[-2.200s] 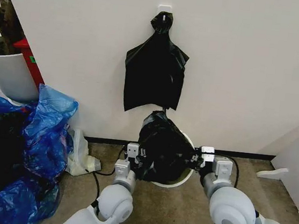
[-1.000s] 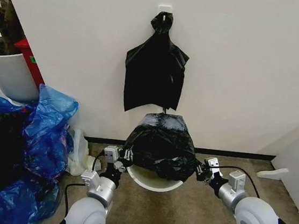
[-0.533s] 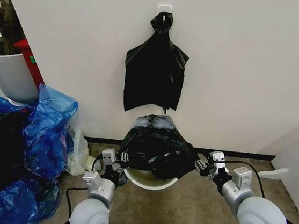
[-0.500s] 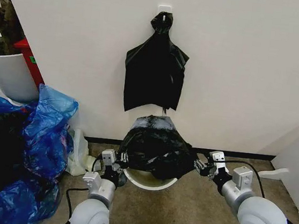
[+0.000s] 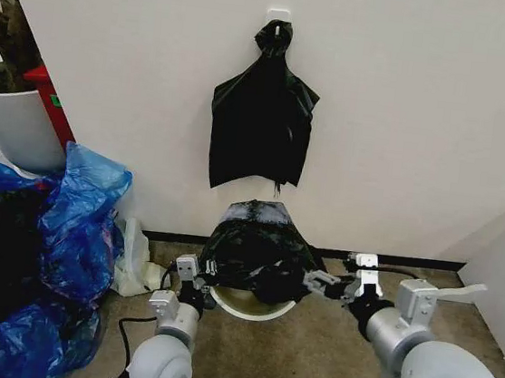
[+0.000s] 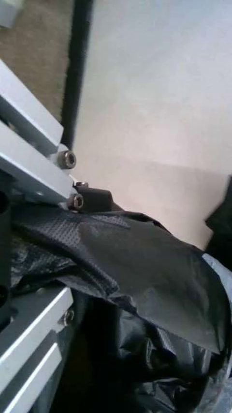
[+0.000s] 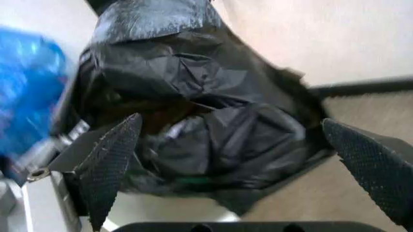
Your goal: Place the garbage bag over the trash bin.
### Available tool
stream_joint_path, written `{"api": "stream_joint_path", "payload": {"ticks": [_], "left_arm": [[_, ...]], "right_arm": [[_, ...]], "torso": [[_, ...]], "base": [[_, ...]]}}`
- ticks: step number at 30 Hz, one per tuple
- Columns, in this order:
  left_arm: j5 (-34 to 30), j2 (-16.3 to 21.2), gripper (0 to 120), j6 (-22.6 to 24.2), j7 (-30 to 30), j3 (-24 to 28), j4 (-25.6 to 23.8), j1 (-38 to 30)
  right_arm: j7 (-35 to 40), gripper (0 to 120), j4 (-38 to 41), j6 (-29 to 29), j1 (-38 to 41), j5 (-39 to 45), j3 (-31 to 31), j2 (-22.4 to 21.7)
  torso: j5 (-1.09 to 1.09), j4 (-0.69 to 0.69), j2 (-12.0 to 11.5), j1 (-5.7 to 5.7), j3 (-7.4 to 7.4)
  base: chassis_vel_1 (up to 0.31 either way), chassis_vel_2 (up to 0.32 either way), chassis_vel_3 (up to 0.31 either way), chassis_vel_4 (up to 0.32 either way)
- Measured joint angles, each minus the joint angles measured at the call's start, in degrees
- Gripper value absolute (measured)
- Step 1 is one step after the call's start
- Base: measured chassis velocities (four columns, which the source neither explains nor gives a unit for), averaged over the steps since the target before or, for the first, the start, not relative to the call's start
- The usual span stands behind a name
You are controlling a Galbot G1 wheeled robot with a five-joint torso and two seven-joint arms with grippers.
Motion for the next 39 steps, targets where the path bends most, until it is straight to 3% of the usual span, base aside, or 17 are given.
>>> {"api": "stream_joint_path", "payload": {"ticks": [2, 6, 7, 12, 23, 28, 30, 39], "left_arm": [[0.98, 0.26, 4, -0.65, 1.10, 0.02, -0.01, 0.01], [1.41, 1.57, 4, -0.65, 2.22, 0.03, -0.08, -0.91], [1.41, 1.57, 4, -0.65, 2.22, 0.03, -0.08, -0.91], [1.39, 3.02, 4, 0.46, 2.94, 0.02, -0.71, -2.56], [2.57, 4.56, 4, 1.33, 3.75, 0.94, -2.36, -3.65], [2.59, 5.23, 4, 1.87, 3.76, 1.08, -4.25, -3.06], [2.59, 5.32, 4, 1.89, 3.76, 1.09, -4.49, -2.94], [2.59, 5.62, 4, 1.97, 3.83, 1.08, -5.64, -2.36]], "right_arm": [[1.58, 100, -0.17, 0.58, 2.85, 2.25, -0.87, 1.21], [-15.82, 100, -1.53, -2.31, 2.02, -12.11, -0.91, -2.97], [-15.82, 100, -1.53, -2.31, 2.02, -12.11, -0.91, -2.97], [-29.67, 100, -1.29, -4.77, 2.68, -19.50, -2.50, -8.35], [-33.25, 100, -3.48, -6.70, 2.17, -26.07, -3.56, -10.75], [-33.24, 81, -4.26, -7.18, 1.73, -27.19, -4.03, -10.14], [-33.24, 79, -4.41, -7.18, 1.70, -27.56, -4.10, -10.02], [-32.75, 43, -4.92, -6.91, 1.50, -28.93, -4.20, -9.61]], "torso": [[-0.01, 0.03, 0.00, 0.00, 0.00], [-0.02, -0.01, 0.00, 0.00, 0.00], [-0.02, -0.01, 0.00, 0.00, 0.00], [-0.01, 0.02, -0.01, 0.00, 0.00], [-0.01, 0.00, -0.01, 0.00, 0.00], [-0.01, 0.00, -0.01, 0.00, 0.00], [-0.01, 0.00, -0.01, 0.00, 0.00], [-0.01, 0.00, -0.01, 0.00, 0.00]], "base": [[0.000, 0.000, 0.000, 0.000], [0.000, 0.000, 0.000, 0.000], [0.000, 0.000, 0.000, 0.000], [0.000, 0.000, 0.000, 0.000], [0.000, 0.000, 0.000, 0.000], [0.000, 0.000, 0.000, 0.000], [0.000, 0.000, 0.000, 0.000], [0.000, 0.000, 0.000, 0.000]]}}
